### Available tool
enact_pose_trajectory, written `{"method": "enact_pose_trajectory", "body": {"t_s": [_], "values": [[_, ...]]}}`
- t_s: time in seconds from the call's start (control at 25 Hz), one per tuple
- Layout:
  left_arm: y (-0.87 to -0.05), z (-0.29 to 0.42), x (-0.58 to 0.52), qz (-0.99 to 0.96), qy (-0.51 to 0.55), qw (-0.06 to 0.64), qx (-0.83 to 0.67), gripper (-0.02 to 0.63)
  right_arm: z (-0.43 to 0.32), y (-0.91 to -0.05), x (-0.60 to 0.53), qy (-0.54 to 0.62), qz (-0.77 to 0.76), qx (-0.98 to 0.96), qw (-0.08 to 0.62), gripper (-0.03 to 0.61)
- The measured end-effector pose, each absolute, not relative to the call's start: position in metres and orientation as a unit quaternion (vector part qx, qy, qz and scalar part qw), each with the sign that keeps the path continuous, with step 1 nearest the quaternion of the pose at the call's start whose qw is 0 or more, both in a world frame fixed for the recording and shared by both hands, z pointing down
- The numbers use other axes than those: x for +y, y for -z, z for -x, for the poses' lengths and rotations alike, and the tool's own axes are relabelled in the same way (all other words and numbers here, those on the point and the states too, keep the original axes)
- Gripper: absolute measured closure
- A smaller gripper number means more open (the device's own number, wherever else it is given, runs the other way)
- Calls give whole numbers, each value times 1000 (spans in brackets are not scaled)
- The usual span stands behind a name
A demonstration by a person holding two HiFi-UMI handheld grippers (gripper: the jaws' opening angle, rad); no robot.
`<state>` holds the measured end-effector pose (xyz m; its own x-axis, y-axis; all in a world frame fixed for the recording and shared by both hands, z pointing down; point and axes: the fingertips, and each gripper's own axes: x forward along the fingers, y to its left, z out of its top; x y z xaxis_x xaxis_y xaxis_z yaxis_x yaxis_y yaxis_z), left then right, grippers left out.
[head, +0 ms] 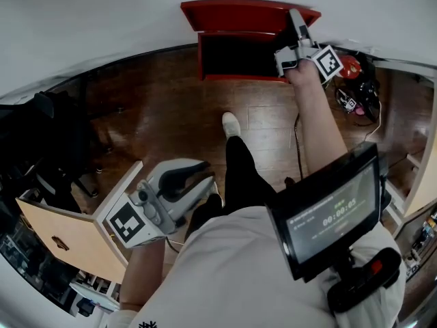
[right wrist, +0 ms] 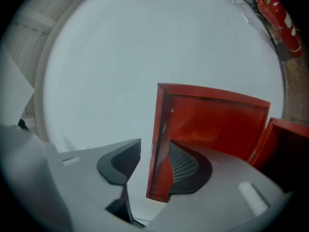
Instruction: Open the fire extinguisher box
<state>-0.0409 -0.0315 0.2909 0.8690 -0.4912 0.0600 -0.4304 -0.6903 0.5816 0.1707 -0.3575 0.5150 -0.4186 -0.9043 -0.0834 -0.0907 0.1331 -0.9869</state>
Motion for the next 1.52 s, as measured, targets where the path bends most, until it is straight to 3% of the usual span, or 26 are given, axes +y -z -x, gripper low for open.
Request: {"method": "enact_pose_trajectory", "body": {"t_s": [0.4,0.72,0.96,1.52], "values": [[-270,60,33,-944,67,237,-219,560,-135,-432,-247,429,370,775,279,425],[-233,111,145,-965,105,171,-169,560,-92,-341,-54,336,371,831,241,450],[-227,149,230,-968,105,187,-128,560,-63,-275,110,288,402,846,198,460],[-237,102,352,-978,71,153,-125,560,-54,-240,342,178,369,910,57,460]]}}
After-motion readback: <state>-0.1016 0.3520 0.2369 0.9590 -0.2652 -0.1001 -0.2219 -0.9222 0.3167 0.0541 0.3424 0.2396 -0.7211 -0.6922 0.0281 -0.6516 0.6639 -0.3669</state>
